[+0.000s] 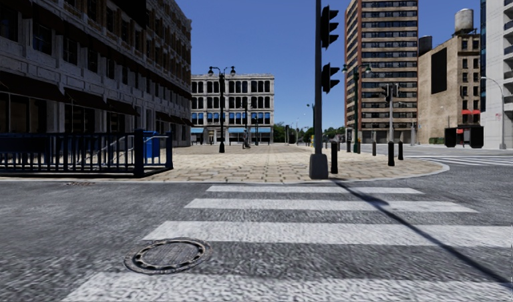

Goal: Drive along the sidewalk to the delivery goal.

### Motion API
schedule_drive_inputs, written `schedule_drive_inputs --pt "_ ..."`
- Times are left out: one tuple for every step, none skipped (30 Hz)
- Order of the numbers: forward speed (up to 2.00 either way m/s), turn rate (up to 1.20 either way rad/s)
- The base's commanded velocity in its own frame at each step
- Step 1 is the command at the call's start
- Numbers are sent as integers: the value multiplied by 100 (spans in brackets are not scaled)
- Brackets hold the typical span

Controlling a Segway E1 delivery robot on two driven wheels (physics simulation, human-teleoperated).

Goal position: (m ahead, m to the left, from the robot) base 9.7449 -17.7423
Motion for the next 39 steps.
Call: schedule_drive_inputs --pt "200 0" --pt "200 0" --pt "200 0" --pt "200 0" --pt "200 0" --pt "200 0" --pt "200 0" --pt "200 0" --pt "200 0" --pt "181 0" --pt "181 0" --pt "165 0" --pt "158 0" --pt "155 0" --pt "155 0" --pt "154 0" --pt "154 0" --pt "154 0" --pt "154 0" --pt "154 0" --pt "154 0" --pt "154 0" --pt "154 0" --pt "154 0" --pt "154 0" --pt "154 0" --pt "154 0" --pt "154 0" --pt "154 0" --pt "154 0" --pt "154 0" --pt "154 0" --pt "154 0" --pt "154 0" --pt "154 0" --pt "154 0" --pt "154 0" --pt "154 0" --pt "154 0"
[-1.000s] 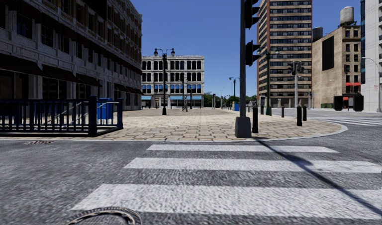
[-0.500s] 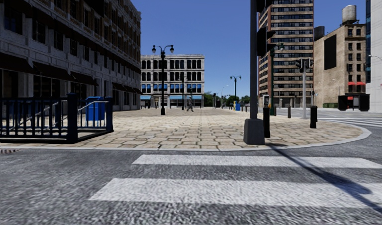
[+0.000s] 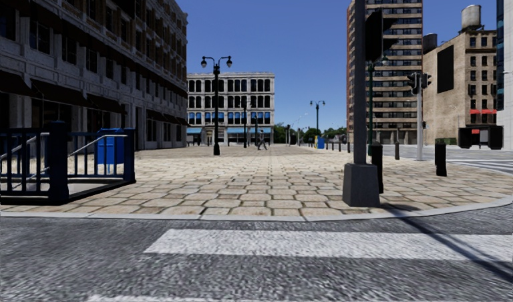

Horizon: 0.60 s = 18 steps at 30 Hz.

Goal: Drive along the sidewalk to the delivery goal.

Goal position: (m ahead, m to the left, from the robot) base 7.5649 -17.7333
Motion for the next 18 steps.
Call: schedule_drive_inputs --pt "154 0" --pt "154 0" --pt "154 0" --pt "154 0" --pt "154 0" --pt "154 0" --pt "154 0" --pt "154 0" --pt "154 0" --pt "154 0" --pt "154 0" --pt "154 0" --pt "154 0" --pt "154 0" --pt "154 0" --pt "154 0" --pt "154 0" --pt "154 0"
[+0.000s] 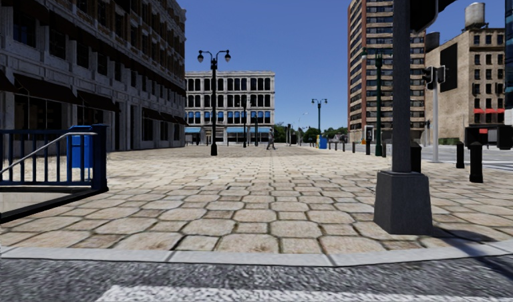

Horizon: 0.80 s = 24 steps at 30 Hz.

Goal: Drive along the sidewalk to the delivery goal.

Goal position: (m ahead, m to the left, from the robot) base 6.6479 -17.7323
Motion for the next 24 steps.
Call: schedule_drive_inputs --pt "154 0" --pt "154 0" --pt "154 0" --pt "153 0" --pt "153 0" --pt "153 0" --pt "153 -1" --pt "153 -1" --pt "153 -1" --pt "153 -1" --pt "153 -1" --pt "153 -1" --pt "153 -1" --pt "153 -1" --pt "153 -1" --pt "153 -1" --pt "153 -1" --pt "153 -2" --pt "153 -2" --pt "153 -3" --pt "153 -3" --pt "153 -3" --pt "153 -3" --pt "153 -3"
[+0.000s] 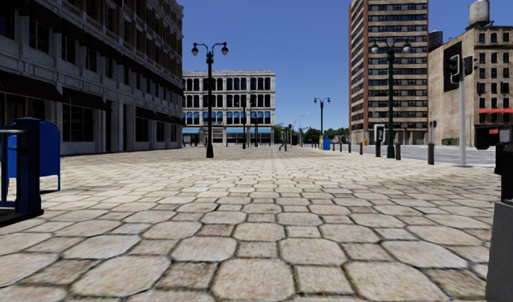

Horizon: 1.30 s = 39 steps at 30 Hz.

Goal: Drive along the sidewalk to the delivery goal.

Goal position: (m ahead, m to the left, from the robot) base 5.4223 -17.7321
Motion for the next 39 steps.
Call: schedule_drive_inputs --pt "153 -3" --pt "153 -3" --pt "153 -3" --pt "153 -3" --pt "152 -3" --pt "152 -3" --pt "152 -3" --pt "152 -3" --pt "152 -3" --pt "152 -3" --pt "152 -3" --pt "152 -3" --pt "152 -5" --pt "152 -7" --pt "152 -9" --pt "152 -9" --pt "152 -10" --pt "152 -10" --pt "152 -10" --pt "152 -10" --pt "152 -10" --pt "152 -10" --pt "152 -14" --pt "150 -23" --pt "150 -23" --pt "148 -30" --pt "145 -32" --pt "143 -33" --pt "142 -33" --pt "142 -33" --pt "141 -33" --pt "141 -33" --pt "141 -33" --pt "141 -35" --pt "141 -35" --pt "141 -37" --pt "141 -37" --pt "141 -37" --pt "141 -37"
